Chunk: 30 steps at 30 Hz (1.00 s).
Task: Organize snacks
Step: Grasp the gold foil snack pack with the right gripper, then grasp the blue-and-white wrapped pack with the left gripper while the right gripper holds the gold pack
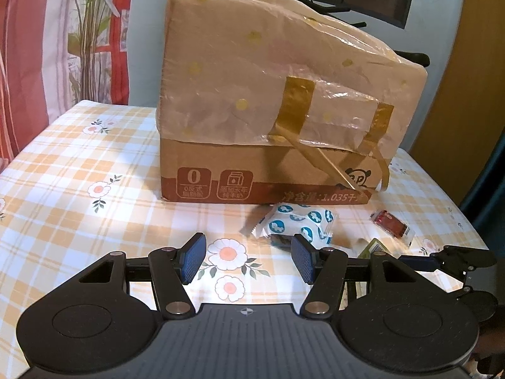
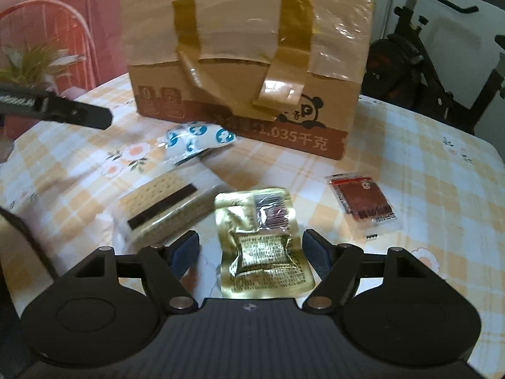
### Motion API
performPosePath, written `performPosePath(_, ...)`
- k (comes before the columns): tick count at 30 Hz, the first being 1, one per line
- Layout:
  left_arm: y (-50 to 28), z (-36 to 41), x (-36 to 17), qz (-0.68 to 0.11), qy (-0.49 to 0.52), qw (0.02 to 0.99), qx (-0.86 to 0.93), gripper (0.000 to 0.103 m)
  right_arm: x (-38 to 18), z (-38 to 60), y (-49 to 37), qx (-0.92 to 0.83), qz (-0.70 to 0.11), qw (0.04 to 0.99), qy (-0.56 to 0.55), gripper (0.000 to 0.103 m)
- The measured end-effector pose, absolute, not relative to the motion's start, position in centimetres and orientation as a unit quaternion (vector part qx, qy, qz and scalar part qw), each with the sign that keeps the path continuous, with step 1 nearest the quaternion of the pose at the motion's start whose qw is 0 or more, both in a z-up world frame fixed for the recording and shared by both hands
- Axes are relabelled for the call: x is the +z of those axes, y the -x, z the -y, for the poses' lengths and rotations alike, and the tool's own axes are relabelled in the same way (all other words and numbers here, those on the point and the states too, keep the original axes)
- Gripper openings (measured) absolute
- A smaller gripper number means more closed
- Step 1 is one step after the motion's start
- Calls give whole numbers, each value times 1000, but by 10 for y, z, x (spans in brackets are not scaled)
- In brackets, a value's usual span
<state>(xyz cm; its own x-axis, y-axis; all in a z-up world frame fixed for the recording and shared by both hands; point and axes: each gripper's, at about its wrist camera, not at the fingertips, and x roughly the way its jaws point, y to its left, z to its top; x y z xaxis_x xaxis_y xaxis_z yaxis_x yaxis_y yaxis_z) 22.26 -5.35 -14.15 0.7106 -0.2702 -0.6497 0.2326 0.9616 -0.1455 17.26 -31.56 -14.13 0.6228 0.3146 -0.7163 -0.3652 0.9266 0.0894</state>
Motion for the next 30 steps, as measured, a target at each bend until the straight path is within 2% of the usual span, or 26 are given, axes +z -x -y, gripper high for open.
performPosePath(2, -222, 53, -141, -355, 26, 925, -134, 62, -141, 318, -171, 183, -388, 903, 31, 67)
performPosePath(3, -223, 53, -142, -355, 26, 925, -133, 62, -141, 319, -171, 181, -385, 904, 27, 58)
performPosePath(9, -223, 56, -144, -359, 23, 924, -133, 62, -140, 327, -167, 172, -364, 915, 0, 49)
performPosePath(19, -226, 62, -151, -370, 15, 920, -132, 62, -141, 337, -165, 141, -331, 932, -48, 47)
performPosePath(23, -228, 67, -154, -374, 16, 917, -140, 67, -141, 341, -162, 131, -321, 936, -57, 48)
performPosePath(30, -243, 83, -153, -380, 18, 913, -147, 68, -140, 343, -159, 130, -307, 941, -62, 48)
